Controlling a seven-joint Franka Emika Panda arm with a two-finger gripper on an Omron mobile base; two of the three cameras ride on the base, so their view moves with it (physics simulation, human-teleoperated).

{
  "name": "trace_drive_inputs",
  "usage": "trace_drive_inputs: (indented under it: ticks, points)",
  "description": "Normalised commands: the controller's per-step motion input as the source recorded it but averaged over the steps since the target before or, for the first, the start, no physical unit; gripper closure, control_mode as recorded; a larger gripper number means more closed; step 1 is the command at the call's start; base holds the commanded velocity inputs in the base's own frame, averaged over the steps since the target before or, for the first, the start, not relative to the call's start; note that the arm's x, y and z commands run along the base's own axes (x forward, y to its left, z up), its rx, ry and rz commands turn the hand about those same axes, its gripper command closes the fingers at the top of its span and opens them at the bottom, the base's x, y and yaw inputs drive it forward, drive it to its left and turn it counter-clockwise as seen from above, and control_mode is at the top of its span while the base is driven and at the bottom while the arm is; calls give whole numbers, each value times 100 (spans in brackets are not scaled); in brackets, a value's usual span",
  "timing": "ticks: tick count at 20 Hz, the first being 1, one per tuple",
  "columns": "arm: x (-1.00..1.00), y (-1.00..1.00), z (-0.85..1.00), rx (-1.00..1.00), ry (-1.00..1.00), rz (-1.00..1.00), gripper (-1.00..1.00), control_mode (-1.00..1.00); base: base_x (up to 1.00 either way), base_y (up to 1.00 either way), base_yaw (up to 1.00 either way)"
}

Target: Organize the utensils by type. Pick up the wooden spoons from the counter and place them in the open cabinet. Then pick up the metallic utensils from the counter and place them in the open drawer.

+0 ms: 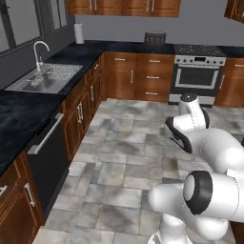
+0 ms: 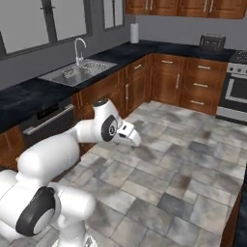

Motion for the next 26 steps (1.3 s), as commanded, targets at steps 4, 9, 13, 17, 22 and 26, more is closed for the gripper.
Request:
trace_drive_inputs:
  ticks: [4, 9, 13, 17, 22, 26]
  points:
    - [0, 0, 0, 0, 0, 0, -100, 100, 96, 0, -24]
    - [0, 0, 0, 0, 0, 0, -100, 100, 87, 0, -32]
    - [0, 0, 0, 0, 0, 0, -100, 100, 69, 0, -50]
    - [0, 0, 0, 0, 0, 0, -100, 100, 55, 0, -64]
    - [0, 0, 0, 0, 0, 0, -100, 100, 77, 3, -48]
    - [0, 0, 0, 0, 0, 0, -100, 100, 100, 30, -20]
